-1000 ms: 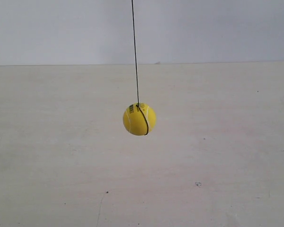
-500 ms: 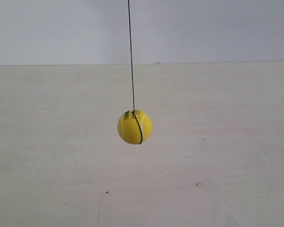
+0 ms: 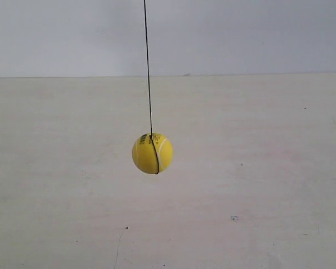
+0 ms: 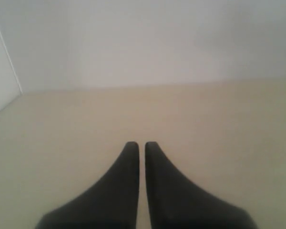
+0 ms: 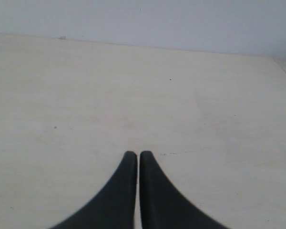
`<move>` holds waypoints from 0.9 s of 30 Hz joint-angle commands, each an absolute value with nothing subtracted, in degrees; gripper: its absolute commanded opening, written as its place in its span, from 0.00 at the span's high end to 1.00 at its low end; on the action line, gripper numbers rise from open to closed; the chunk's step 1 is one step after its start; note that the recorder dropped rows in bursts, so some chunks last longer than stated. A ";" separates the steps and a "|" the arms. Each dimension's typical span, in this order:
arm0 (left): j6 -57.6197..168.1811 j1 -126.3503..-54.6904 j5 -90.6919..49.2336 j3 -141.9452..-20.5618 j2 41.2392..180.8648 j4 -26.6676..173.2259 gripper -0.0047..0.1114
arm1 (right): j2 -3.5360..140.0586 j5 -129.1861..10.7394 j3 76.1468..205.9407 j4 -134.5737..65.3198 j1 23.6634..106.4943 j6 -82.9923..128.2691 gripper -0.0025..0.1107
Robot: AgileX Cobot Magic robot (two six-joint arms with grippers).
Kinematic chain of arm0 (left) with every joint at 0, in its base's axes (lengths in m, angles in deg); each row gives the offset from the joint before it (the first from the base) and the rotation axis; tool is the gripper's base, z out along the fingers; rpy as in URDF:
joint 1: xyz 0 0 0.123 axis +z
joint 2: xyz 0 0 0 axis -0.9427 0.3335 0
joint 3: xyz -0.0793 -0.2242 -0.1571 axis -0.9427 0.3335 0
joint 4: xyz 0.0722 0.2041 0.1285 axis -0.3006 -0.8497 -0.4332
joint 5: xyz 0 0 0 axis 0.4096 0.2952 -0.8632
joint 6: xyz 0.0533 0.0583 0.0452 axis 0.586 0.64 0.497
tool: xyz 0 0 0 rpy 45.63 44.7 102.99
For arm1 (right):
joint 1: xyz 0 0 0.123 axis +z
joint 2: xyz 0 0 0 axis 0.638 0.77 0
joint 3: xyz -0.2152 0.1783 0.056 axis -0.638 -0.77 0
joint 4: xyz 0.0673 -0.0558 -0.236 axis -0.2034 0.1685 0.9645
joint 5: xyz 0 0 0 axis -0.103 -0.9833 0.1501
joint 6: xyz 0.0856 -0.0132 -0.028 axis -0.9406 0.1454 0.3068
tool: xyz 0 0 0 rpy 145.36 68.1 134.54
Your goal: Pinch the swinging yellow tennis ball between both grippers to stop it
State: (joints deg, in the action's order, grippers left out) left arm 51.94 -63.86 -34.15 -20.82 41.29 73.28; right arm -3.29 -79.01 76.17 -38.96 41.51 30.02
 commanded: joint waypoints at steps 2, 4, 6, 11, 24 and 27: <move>53.08 -63.71 -41.54 -20.56 41.24 73.28 0.92 | -3.54 -78.60 76.15 -38.53 41.35 29.89 0.98; 53.06 -63.71 -41.26 -20.56 41.24 73.28 0.92 | -3.54 -78.59 76.15 -38.67 41.35 29.89 0.98; 53.06 -63.71 -40.33 -20.56 41.24 73.28 0.92 | -3.54 -78.59 76.15 -38.67 41.35 29.89 0.98; 53.06 -63.71 -39.57 -20.56 41.24 73.28 0.92 | -3.54 -78.59 76.15 -38.67 41.35 29.89 0.98; 53.06 -63.71 -39.55 -20.56 41.24 73.28 0.92 | -3.54 -78.59 76.15 -38.67 41.35 29.89 0.98; 53.06 -63.71 -38.34 -20.56 41.24 73.28 0.92 | -3.54 -78.59 76.15 -38.67 41.35 29.89 0.98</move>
State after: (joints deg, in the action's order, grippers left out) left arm 52.82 -63.86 -39.94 -20.58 41.29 73.28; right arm -3.29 -79.01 76.17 -38.96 41.51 30.02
